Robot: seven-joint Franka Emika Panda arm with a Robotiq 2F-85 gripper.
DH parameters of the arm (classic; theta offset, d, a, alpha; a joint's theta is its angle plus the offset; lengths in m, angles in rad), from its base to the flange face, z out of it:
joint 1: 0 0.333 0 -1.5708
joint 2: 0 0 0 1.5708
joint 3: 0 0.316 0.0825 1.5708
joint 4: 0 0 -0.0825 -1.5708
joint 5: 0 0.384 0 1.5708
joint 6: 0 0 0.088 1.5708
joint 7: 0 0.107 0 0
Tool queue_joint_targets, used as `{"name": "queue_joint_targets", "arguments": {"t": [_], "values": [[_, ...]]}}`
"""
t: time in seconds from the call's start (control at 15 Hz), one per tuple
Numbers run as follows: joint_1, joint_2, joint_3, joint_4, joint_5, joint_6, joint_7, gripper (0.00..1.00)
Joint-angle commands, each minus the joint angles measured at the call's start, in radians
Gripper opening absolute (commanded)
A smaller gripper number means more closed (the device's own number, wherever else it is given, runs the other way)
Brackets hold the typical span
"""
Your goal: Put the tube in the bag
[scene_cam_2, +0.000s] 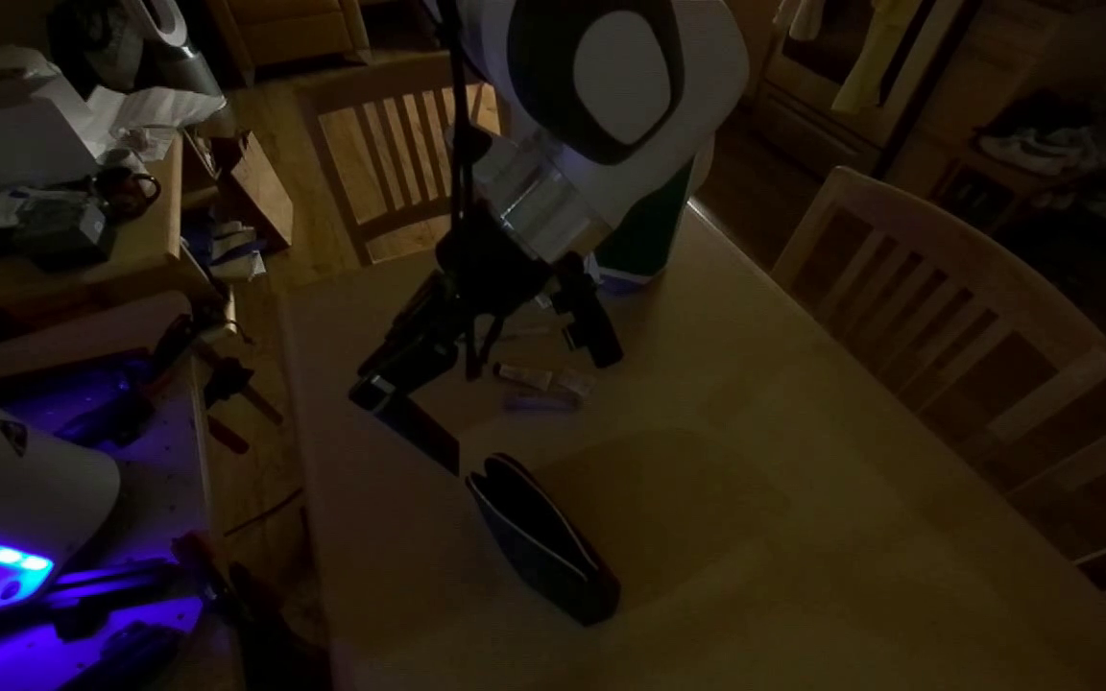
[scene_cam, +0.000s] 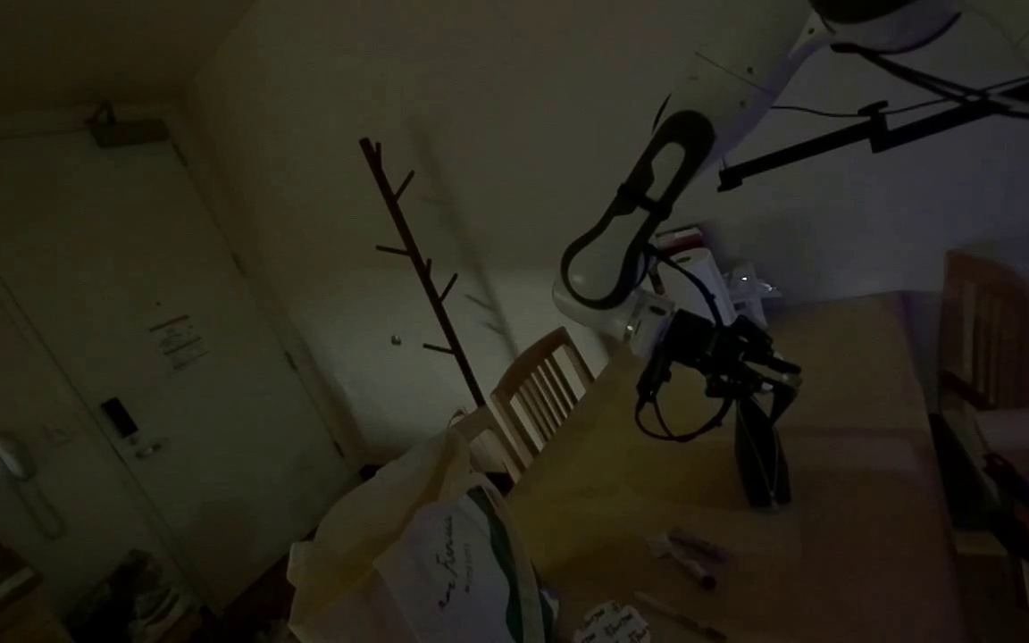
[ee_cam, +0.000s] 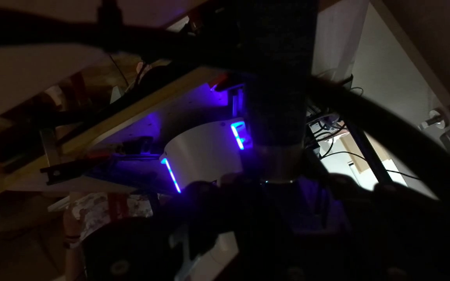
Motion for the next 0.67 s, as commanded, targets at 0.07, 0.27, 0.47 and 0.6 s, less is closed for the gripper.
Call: {"name": "queue_joint_targets", "arguments": {"t": [0.07, 0.27, 0.47, 0.6], "values": [[-0.021, -0.032, -0.001, 0.011, 0.015, 0.003, -0.005, 0.08], [-0.067, -0.019, 0.042, 0.029, -0.03, 0.006, -0.008, 0.08], [-0.218, 0.091, 0.212, 0.067, -0.112, -0.003, -0.002, 0.08], [-0.334, 0.194, 0.346, 0.081, -0.175, -0.021, -0.002, 0.08]]}}
